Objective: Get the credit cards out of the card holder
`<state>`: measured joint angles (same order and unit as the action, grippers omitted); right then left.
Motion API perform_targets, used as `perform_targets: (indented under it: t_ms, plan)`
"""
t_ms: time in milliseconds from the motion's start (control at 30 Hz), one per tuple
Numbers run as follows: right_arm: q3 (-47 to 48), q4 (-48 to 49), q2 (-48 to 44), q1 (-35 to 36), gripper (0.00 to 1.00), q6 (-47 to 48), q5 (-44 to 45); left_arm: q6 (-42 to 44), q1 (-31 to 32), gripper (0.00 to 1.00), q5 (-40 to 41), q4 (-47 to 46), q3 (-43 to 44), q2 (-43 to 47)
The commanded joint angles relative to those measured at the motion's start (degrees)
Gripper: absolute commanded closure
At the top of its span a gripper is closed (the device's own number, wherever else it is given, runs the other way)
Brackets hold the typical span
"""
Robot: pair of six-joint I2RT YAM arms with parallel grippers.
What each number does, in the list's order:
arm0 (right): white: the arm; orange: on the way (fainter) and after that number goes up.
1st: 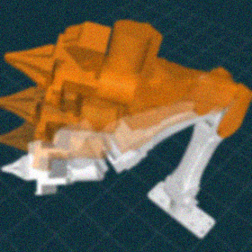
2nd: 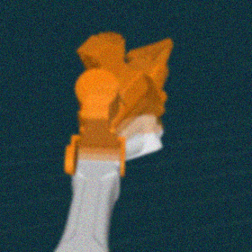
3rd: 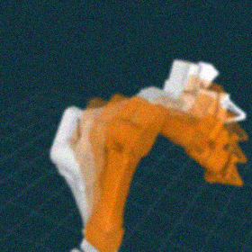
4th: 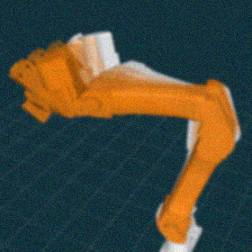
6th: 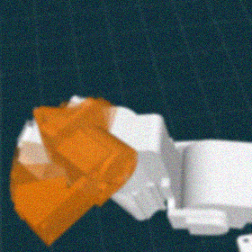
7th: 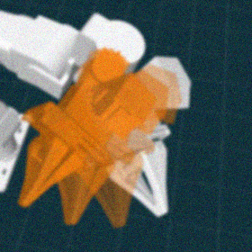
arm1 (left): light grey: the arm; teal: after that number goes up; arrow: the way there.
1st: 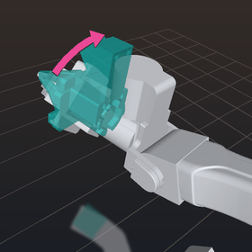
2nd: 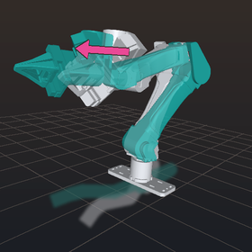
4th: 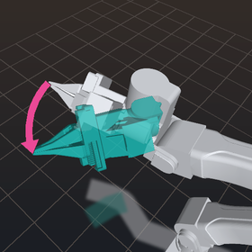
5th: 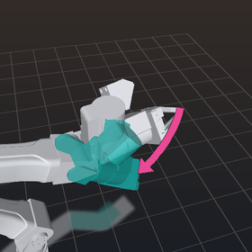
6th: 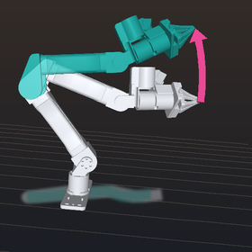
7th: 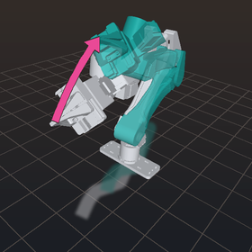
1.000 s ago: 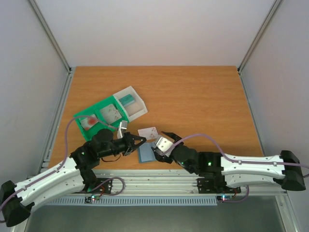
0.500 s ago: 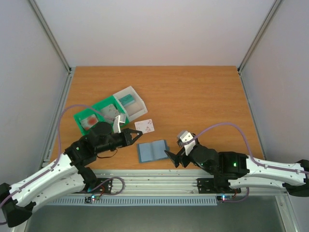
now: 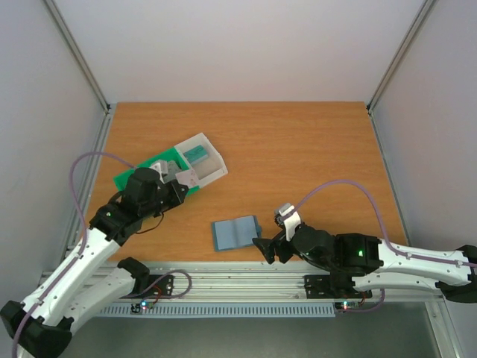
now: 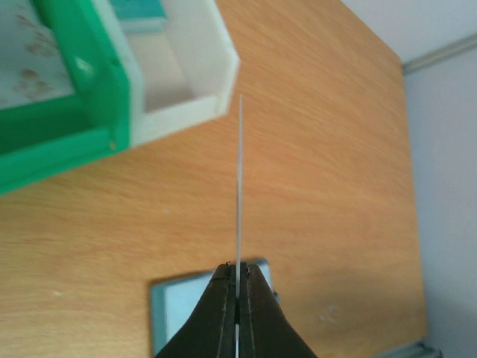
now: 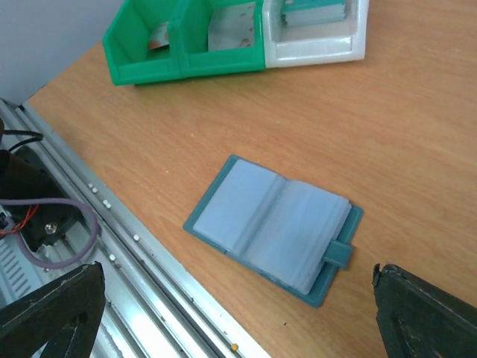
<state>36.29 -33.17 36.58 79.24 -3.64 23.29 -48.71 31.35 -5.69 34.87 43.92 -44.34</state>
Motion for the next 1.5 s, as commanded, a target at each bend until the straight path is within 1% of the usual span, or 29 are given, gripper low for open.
perform_targets:
  t_ms: [0, 233, 367, 500, 667, 867, 1033, 1333, 1467]
  plan:
    - [2.8, 0.5, 0.7, 0.4, 0.02, -4.6, -2.5, 4.2, -5.8, 1.00, 2.3, 3.7, 2.6, -1.7]
    - [4.2, -1.0, -0.2, 0.4, 0.02, -4.2, -4.4, 7.5, -16.2, 0.99, -2.5, 1.4, 3.8, -8.2]
    - [3.7, -1.4, -1.1, 0.4, 0.02, -4.3, -4.3, 9.4, -20.0, 1.00, -6.1, -3.1, 2.8, -13.0]
    - [3.5, -2.7, -1.0, 0.4, 0.01, -5.8, -3.7, 11.4, -22.2, 1.00, -7.9, -5.8, 2.9, -18.2]
    - [2.2, -1.5, -0.7, 0.4, 0.02, -7.0, -4.7, 12.4, -23.9, 1.00, -10.3, -9.0, 3.5, -23.8]
    - [2.9, -3.2, 0.2, 0.4, 0.01, -7.3, -3.5, 12.9, -25.1, 1.00, -10.0, -11.7, 3.5, -28.9]
    - [2.4, -2.7, 0.1, 0.4, 0.02, -8.0, -3.2, 14.0, -25.8, 1.00, -10.6, -11.9, 5.5, -33.3]
    - [2.5, -2.6, 1.0, 0.4, 0.02, -7.8, -2.2, 15.4, -26.3, 0.99, -10.4, -12.3, 6.9, -37.2]
    - [2.9, -2.6, 2.1, 0.4, 0.01, -7.8, -1.9, 15.5, -26.4, 0.97, -10.4, -12.9, 6.9, -38.7]
